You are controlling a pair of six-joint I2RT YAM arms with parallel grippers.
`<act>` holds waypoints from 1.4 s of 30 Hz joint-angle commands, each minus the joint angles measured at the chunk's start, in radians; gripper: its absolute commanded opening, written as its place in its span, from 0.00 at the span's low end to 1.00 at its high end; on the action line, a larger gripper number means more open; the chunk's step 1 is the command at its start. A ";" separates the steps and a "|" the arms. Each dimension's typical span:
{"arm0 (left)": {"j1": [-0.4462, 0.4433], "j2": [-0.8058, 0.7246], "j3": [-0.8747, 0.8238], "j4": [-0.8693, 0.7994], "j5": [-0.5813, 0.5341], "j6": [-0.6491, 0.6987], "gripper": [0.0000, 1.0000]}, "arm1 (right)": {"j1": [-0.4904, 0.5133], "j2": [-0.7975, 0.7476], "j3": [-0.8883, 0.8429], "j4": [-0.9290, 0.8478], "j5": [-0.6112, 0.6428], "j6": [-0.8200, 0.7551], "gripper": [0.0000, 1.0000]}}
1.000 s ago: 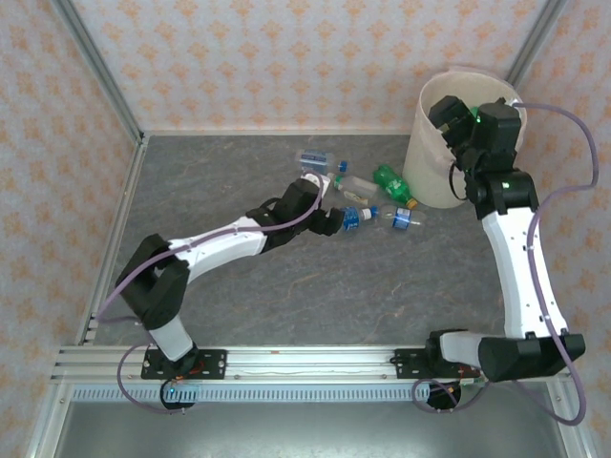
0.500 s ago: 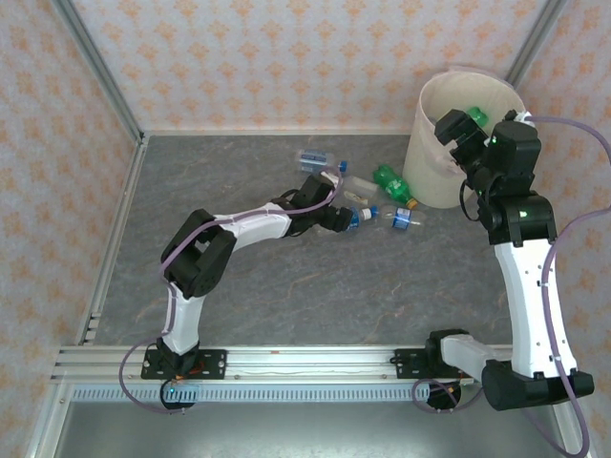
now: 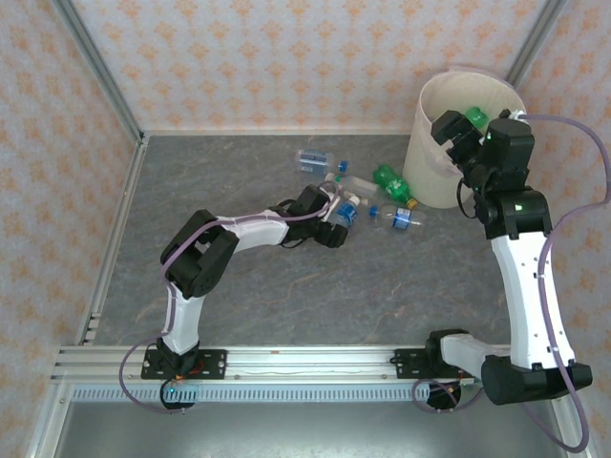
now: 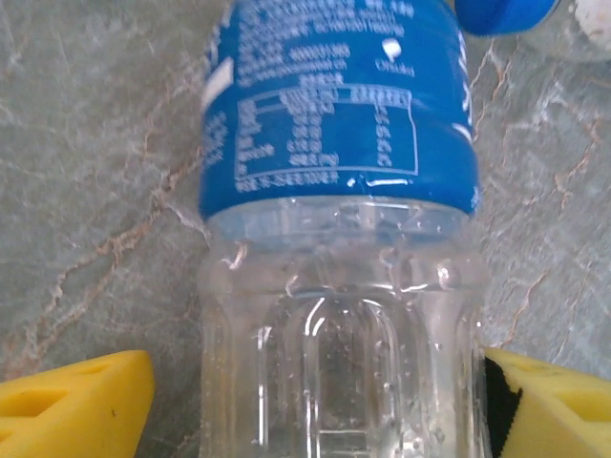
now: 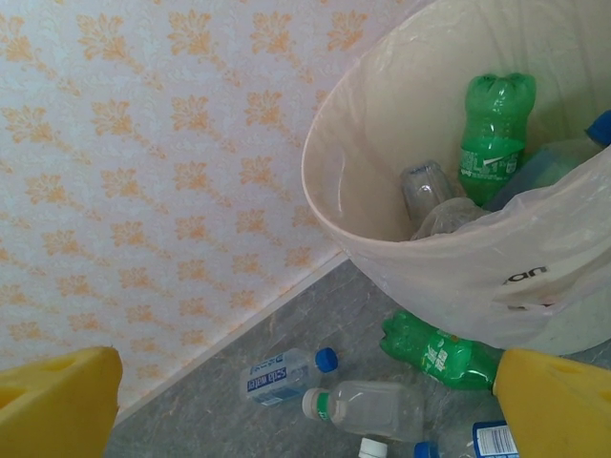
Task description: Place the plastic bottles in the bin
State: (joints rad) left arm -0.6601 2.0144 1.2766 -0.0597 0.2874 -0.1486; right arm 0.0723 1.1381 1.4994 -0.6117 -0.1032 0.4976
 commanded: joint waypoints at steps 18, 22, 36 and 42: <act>-0.002 -0.009 0.023 0.001 0.016 0.000 0.63 | 0.005 -0.008 -0.021 0.025 -0.036 0.032 1.00; -0.002 -0.047 -0.005 0.020 0.016 -0.006 0.60 | 0.006 -0.008 -0.025 0.027 -0.039 0.032 1.00; -0.010 -0.294 -0.153 0.102 0.047 -0.043 0.58 | 0.006 0.007 -0.030 0.072 -0.136 0.058 1.00; -0.034 -0.422 -0.194 0.178 0.022 -0.049 0.58 | 0.011 0.025 -0.016 0.090 -0.222 0.076 1.00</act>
State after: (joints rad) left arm -0.6796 1.6493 1.1007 0.0357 0.3141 -0.1867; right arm 0.0742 1.1553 1.4769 -0.5606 -0.2626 0.5560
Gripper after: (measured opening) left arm 0.579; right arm 0.997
